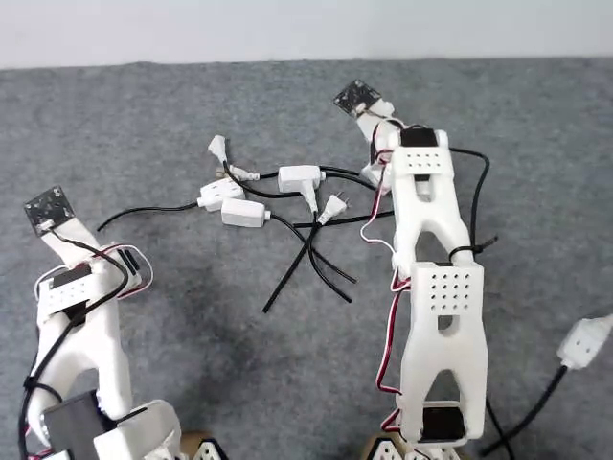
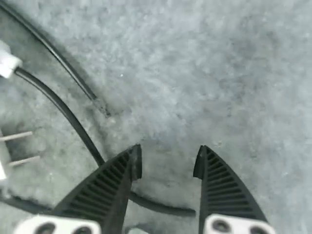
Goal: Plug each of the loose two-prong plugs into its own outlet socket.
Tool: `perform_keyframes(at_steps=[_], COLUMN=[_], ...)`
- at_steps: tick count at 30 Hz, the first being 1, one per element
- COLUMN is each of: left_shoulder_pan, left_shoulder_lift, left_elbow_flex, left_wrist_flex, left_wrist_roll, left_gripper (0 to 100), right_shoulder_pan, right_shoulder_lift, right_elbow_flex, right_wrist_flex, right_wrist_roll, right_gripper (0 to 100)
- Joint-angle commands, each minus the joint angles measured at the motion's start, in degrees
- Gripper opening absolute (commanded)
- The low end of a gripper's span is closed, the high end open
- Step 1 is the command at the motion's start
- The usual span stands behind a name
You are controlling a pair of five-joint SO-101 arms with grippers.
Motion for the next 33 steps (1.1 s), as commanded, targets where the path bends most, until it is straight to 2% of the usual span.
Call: perform_keyframes(at_steps=[1, 8, 13, 20, 28, 33], left_shoulder_pan=[-0.3, -0.3, -0.3, -0.3, -0.3, -0.3], left_shoulder_lift=[-0.3, -0.3, -0.3, -0.3, -0.3, -0.3], left_elbow_flex=[-2.9, -2.9, -2.9, -2.9, -2.9, -2.9], left_wrist_flex=[0.3, 0.3, 0.3, 0.3, 0.3, 0.3], left_wrist_roll=[-0.8, -0.9, -0.9, -1.0, -1.0, -1.0], left_gripper=[12, 12, 12, 12, 12, 12], right_shoulder_pan=[0.0, -2.8, -3.5, -1.9, -2.8, -1.5], right_shoulder_lift=[-1.8, -3.3, -3.1, 2.3, 4.6, 5.3], right_elbow_flex=[-7.9, -12.9, -12.7, -12.9, -13.1, -13.0], right_wrist_flex=[4.5, 18.5, 23.9, 17.4, 17.5, 12.4], right_wrist_roll=[-2.2, -3.7, -3.6, -3.1, 0.2, 0.2], right_gripper=[18.3, 18.3, 18.3, 18.3, 17.7, 2.9])
